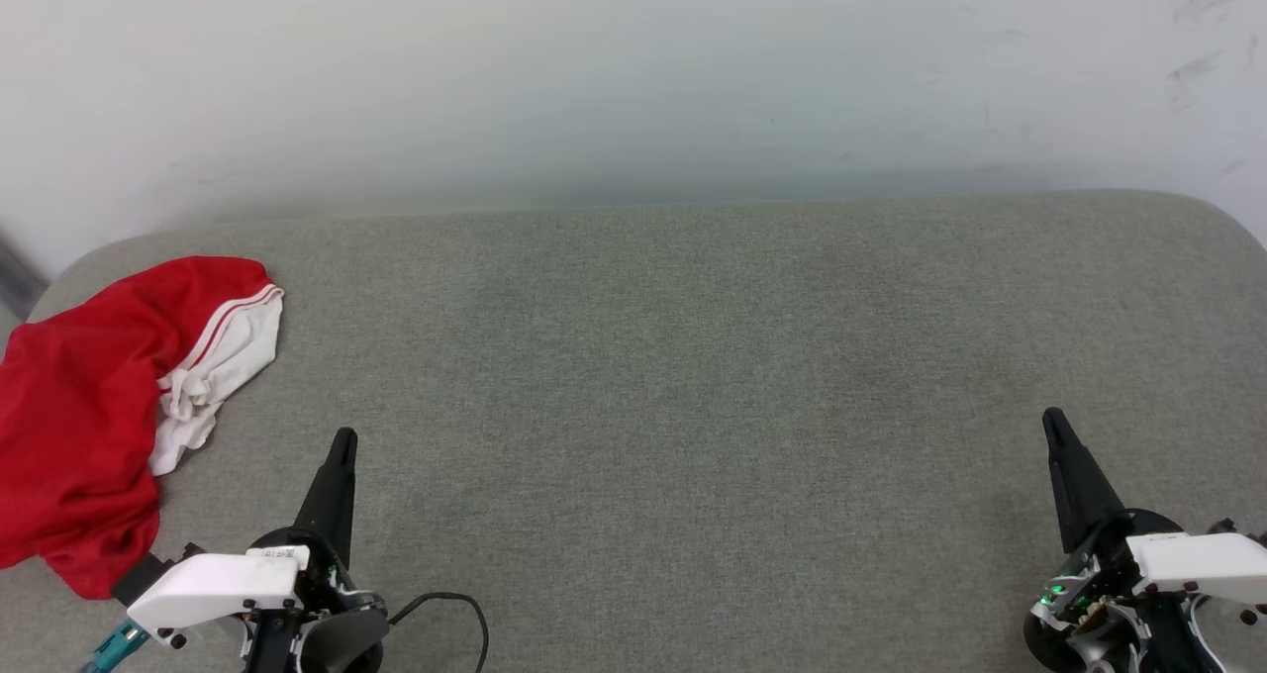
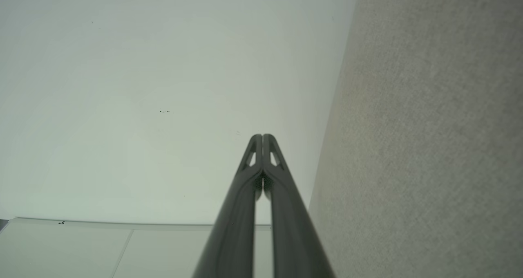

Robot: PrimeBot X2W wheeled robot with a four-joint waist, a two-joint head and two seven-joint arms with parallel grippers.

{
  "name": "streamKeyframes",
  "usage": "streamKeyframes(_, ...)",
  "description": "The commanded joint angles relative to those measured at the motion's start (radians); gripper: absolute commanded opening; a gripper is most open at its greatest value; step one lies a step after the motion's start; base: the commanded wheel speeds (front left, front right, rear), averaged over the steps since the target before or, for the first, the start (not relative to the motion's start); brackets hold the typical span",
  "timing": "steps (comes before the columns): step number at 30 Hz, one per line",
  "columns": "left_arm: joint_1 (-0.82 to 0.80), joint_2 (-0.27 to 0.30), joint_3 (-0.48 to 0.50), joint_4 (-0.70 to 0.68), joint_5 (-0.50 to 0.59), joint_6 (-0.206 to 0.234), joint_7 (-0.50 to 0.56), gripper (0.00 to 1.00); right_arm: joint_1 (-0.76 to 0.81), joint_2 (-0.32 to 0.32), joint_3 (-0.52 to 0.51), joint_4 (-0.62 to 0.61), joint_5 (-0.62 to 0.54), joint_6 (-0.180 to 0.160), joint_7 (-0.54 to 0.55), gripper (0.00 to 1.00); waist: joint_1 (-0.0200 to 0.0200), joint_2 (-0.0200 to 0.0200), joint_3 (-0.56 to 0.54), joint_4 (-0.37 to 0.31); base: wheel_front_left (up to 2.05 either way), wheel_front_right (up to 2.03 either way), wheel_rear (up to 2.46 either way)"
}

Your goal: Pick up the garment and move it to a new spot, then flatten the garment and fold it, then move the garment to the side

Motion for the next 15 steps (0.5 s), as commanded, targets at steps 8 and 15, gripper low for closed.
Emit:
streamKeyframes(8,-0.008,-0.001,0.004,0.0,0.002,-0.003,0.002,0.0,-0.012,0.004,0.0,0.001,-0.005,0.0,0.001,0.0,0.0,0.0,0.0,0.0,0.0,0.0,0.0)
streamKeyframes(15,-0.008,-0.001,0.004,0.0,0.002,-0.003,0.002,0.0,-0.012,0.004,0.0,0.001,-0.005,0.0,0.001,0.0,0.0,0.0,0.0,0.0,0.0,0.0,0.0)
